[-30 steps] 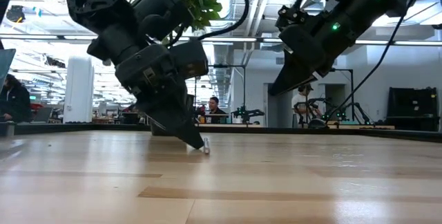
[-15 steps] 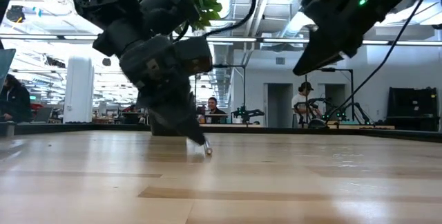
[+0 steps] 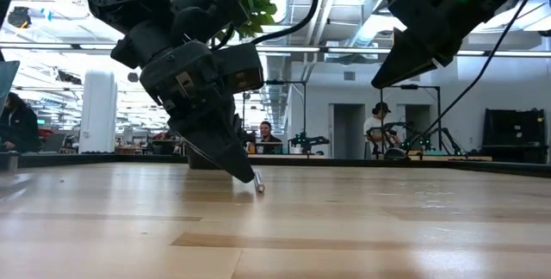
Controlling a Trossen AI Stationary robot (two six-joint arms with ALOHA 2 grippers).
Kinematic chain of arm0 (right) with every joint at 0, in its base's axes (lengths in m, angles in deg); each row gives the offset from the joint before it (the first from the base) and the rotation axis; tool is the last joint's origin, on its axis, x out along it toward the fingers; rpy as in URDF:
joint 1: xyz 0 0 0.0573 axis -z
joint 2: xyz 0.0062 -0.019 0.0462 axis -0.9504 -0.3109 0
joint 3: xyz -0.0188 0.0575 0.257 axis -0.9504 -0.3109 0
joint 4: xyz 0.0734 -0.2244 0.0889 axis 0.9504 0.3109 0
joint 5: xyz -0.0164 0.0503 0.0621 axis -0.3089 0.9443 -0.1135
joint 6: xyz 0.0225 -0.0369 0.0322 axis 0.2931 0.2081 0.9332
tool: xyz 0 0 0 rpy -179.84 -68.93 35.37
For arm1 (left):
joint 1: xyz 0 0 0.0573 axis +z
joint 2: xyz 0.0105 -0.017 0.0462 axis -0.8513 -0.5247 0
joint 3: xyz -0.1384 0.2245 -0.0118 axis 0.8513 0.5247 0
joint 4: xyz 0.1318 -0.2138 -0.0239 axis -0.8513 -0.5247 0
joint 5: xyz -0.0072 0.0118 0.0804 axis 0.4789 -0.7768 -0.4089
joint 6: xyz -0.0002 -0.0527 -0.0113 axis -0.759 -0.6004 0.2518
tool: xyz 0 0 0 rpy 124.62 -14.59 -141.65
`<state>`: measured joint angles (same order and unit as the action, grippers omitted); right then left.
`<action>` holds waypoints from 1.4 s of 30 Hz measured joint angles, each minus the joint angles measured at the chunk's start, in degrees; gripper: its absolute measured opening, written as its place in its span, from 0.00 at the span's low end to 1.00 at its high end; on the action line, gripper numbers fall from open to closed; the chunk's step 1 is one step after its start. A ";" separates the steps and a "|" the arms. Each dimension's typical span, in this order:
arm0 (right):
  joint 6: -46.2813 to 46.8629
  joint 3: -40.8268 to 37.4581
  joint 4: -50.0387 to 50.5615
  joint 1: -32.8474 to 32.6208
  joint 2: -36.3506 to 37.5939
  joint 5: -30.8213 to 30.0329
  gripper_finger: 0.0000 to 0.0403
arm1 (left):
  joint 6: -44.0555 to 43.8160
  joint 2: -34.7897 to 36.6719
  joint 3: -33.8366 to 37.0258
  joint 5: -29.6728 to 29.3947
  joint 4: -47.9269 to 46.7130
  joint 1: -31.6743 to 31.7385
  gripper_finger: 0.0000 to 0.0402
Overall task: Sort pens & pencils
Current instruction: Put the white pencil into the transparent bin
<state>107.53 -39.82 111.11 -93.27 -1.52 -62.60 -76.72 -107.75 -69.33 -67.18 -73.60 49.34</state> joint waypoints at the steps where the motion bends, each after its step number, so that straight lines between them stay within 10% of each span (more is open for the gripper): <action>1: 0.00 0.00 0.04 -0.02 0.00 0.02 0.23 | 0.06 0.00 0.00 0.14 0.01 0.02 0.00; 21: 0.00 0.00 0.45 -0.02 0.00 0.24 0.23 | -0.98 -0.14 0.01 -0.04 1.34 0.27 0.00; 32: 0.01 0.00 0.82 -1.08 -0.04 0.44 0.23 | 0.00 -11.34 -9.09 6.92 1.79 1.30 0.00; 42: 4.73 0.00 7.70 -0.89 -0.10 0.50 0.23 | 3.74 -7.12 -10.43 -1.04 -1.03 2.56 0.00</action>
<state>112.25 -39.82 118.81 -94.16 -1.61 -62.10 -72.98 -114.86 -79.76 -68.22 -74.63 51.90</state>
